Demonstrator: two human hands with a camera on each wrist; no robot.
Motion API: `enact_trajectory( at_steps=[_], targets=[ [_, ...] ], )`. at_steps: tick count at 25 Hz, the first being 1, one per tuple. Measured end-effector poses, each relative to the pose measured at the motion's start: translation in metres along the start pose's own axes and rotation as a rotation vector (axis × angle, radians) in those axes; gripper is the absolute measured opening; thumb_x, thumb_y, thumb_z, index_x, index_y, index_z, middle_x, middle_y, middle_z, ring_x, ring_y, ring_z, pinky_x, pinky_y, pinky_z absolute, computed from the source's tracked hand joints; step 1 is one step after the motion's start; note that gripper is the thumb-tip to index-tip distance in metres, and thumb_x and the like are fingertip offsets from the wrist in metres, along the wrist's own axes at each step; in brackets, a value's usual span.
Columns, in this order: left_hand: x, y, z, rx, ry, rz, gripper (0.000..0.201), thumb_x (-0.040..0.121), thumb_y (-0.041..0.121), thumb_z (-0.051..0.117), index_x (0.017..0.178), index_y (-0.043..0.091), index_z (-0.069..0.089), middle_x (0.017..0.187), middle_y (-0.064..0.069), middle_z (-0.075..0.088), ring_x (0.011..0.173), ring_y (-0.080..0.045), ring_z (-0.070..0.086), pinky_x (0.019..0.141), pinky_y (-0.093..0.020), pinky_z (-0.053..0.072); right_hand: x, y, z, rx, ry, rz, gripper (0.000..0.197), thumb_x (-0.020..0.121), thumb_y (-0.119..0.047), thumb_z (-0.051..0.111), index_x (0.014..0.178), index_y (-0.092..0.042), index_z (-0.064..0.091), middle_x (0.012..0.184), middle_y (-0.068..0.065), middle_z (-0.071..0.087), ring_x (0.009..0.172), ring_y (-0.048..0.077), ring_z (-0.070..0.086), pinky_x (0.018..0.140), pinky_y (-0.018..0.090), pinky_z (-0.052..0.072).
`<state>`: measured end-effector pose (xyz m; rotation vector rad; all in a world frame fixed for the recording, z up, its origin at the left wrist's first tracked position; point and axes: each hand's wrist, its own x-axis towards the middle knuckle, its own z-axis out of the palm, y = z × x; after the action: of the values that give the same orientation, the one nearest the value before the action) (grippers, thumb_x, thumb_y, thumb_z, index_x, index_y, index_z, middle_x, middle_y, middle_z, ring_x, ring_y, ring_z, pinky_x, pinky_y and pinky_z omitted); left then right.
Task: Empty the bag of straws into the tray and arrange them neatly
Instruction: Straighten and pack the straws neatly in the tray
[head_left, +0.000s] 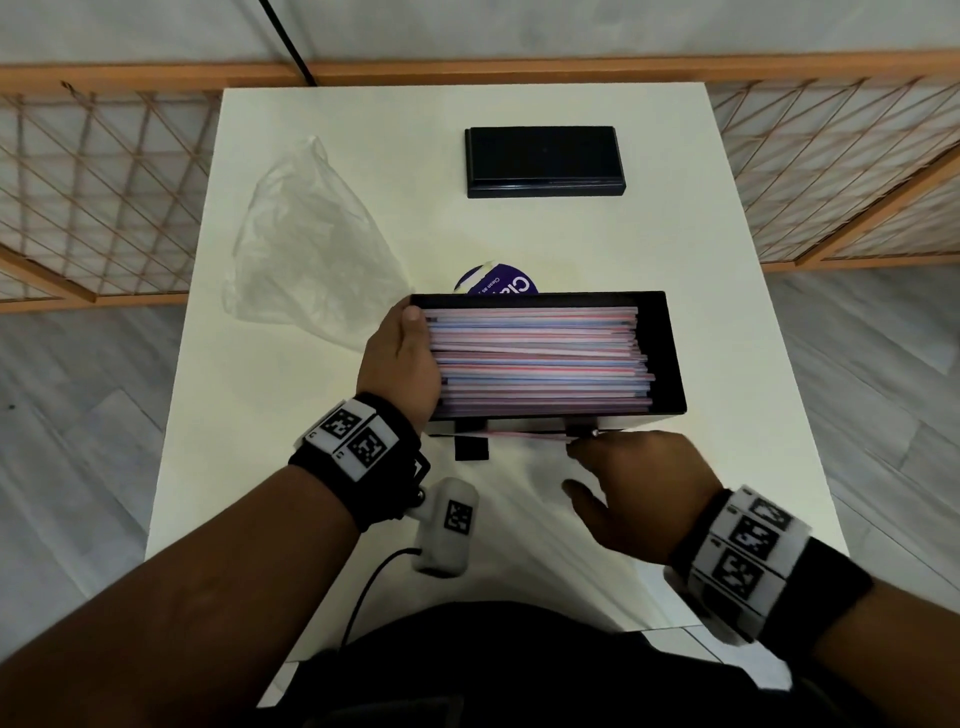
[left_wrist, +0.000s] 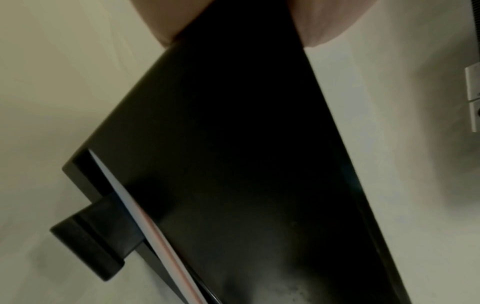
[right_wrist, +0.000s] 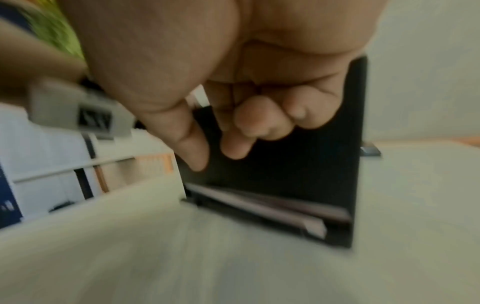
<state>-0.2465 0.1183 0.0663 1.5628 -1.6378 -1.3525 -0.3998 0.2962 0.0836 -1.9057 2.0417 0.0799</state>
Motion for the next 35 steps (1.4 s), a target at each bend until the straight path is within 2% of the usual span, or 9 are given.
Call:
enact_trajectory(
  at_steps=[3,5,12,15,18,22,26,32,35],
  targets=[
    [0.0,0.001,0.001,0.008,-0.002,-0.016,0.038,0.111,0.028,0.029,0.119,0.019,0.064,0.11,0.002,0.063,0.105,-0.019,0.058,0.096,-0.035,0.048,0.009,0.017,0.03,-0.114,-0.232,0.17,0.051,0.096,-0.048,0.041,0.143,-0.027,0.038,0.113,-0.001,0.07,0.101,0.03,0.067,0.079,0.034,0.049],
    [0.0,0.0,0.001,0.018,0.003,-0.023,0.039,0.111,0.029,0.029,0.122,0.016,0.064,0.111,0.001,0.063,0.106,-0.02,0.058,0.097,-0.035,0.047,0.018,0.021,0.041,-0.158,-0.218,0.198,0.052,0.099,-0.046,0.039,0.147,-0.027,0.032,0.111,0.002,0.071,0.101,0.032,0.067,0.073,0.032,0.043],
    [-0.001,0.001,0.0,0.014,-0.022,-0.024,0.04,0.111,0.03,0.028,0.127,0.014,0.061,0.115,0.001,0.061,0.108,-0.02,0.056,0.1,-0.036,0.046,0.038,0.016,0.058,-0.237,-0.118,0.182,0.032,0.098,-0.033,0.048,0.125,-0.024,0.06,0.105,0.002,0.072,0.095,0.032,0.07,0.073,0.032,0.049],
    [-0.001,0.0,0.001,0.006,-0.018,-0.024,0.04,0.111,0.03,0.029,0.125,0.013,0.062,0.114,-0.001,0.062,0.106,-0.022,0.058,0.098,-0.037,0.048,0.04,0.01,0.06,-0.311,-0.071,0.188,0.02,0.071,-0.031,0.076,0.089,-0.023,0.075,0.07,0.0,0.07,0.057,0.029,0.068,0.051,0.027,0.046],
    [-0.001,0.001,0.001,0.003,-0.021,-0.033,0.039,0.111,0.03,0.028,0.123,0.015,0.062,0.113,0.0,0.062,0.105,-0.021,0.057,0.098,-0.037,0.048,0.042,0.014,0.067,-0.259,0.015,0.097,0.02,0.047,-0.015,0.085,0.057,-0.016,0.068,0.048,0.004,0.058,0.034,0.029,0.053,0.04,0.026,0.039],
    [-0.001,0.001,0.0,-0.001,-0.016,-0.017,0.039,0.111,0.031,0.028,0.12,0.015,0.063,0.111,0.001,0.062,0.103,-0.02,0.057,0.102,-0.042,0.049,0.031,0.019,0.058,-0.26,0.036,-0.011,0.025,0.049,-0.013,0.085,0.056,-0.014,0.061,0.058,0.007,0.061,0.03,0.029,0.048,0.04,0.025,0.033],
    [-0.003,0.003,-0.001,-0.078,-0.005,-0.056,0.037,0.109,0.034,0.031,0.109,0.023,0.066,0.102,0.006,0.067,0.1,-0.018,0.062,0.102,-0.048,0.052,0.002,0.025,0.029,-0.221,0.149,-0.053,0.031,0.052,-0.011,0.083,0.082,-0.011,0.073,0.049,0.001,0.055,0.027,0.029,0.044,0.037,0.024,0.034],
    [-0.01,0.015,-0.005,-0.387,-0.058,-0.186,0.048,0.109,0.049,0.032,0.078,0.042,0.068,0.08,0.022,0.071,0.077,0.005,0.068,0.089,-0.033,0.054,-0.008,0.032,-0.036,-0.095,0.365,0.076,0.018,0.071,-0.009,0.072,0.063,-0.015,0.057,0.047,0.002,0.05,0.035,0.034,0.045,0.041,0.025,0.034],
    [-0.011,0.016,-0.005,-0.346,-0.038,-0.152,0.038,0.108,0.05,0.034,0.094,0.043,0.069,0.099,0.02,0.07,0.094,0.004,0.065,0.097,-0.033,0.051,0.013,0.023,-0.042,-0.076,0.346,0.026,0.013,0.068,-0.014,0.07,0.064,-0.015,0.057,0.05,0.001,0.053,0.039,0.034,0.05,0.042,0.025,0.034]
  ],
)
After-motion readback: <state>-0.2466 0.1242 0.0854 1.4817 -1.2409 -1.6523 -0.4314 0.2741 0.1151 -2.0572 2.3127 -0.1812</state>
